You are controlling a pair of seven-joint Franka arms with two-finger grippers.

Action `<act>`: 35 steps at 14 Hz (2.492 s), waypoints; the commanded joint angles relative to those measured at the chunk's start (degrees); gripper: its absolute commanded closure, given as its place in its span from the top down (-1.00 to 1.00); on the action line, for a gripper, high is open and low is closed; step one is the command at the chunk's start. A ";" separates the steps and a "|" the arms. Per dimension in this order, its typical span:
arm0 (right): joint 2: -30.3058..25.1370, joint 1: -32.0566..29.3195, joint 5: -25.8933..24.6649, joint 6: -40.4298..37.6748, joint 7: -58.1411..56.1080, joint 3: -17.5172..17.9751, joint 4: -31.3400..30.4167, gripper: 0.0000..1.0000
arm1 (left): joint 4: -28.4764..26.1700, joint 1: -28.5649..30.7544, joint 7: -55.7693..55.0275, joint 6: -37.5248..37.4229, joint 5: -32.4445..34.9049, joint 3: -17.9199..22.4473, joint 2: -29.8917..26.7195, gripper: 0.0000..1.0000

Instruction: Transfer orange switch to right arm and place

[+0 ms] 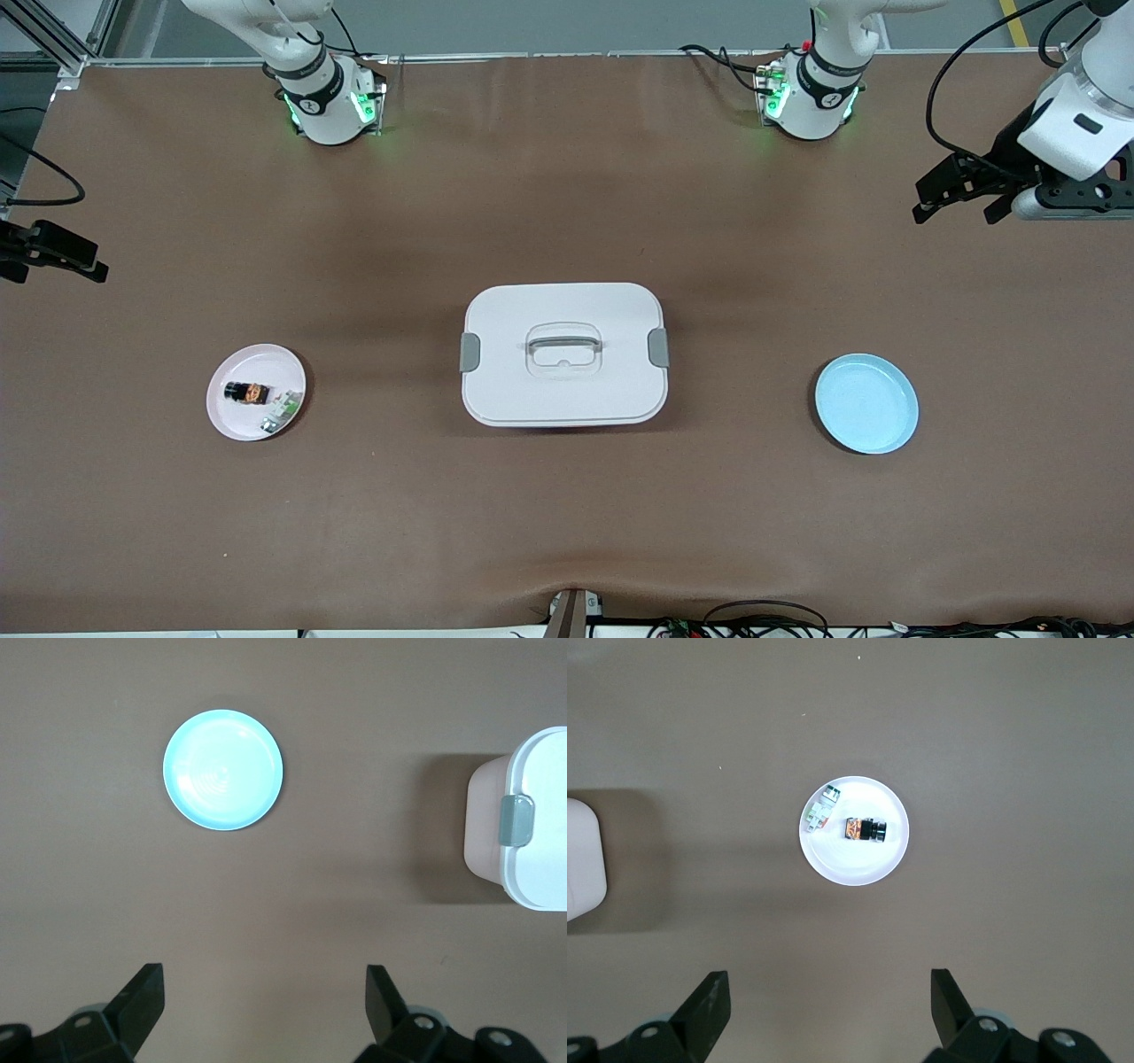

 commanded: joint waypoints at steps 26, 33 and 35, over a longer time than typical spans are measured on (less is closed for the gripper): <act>-3.11 -2.90 -0.31 -3.69 -5.69 3.30 -0.98 1.00 | 15.26 1.89 1.07 -11.40 4.66 0.07 9.02 1.00; -3.02 -1.67 -0.49 -3.69 -5.60 3.13 -0.46 1.00 | 15.80 2.15 2.57 -11.40 4.14 0.07 9.21 1.00; -3.11 -0.70 -0.31 -3.86 -3.34 2.87 -0.28 1.00 | 15.80 2.15 2.57 -11.49 4.05 0.07 9.21 1.00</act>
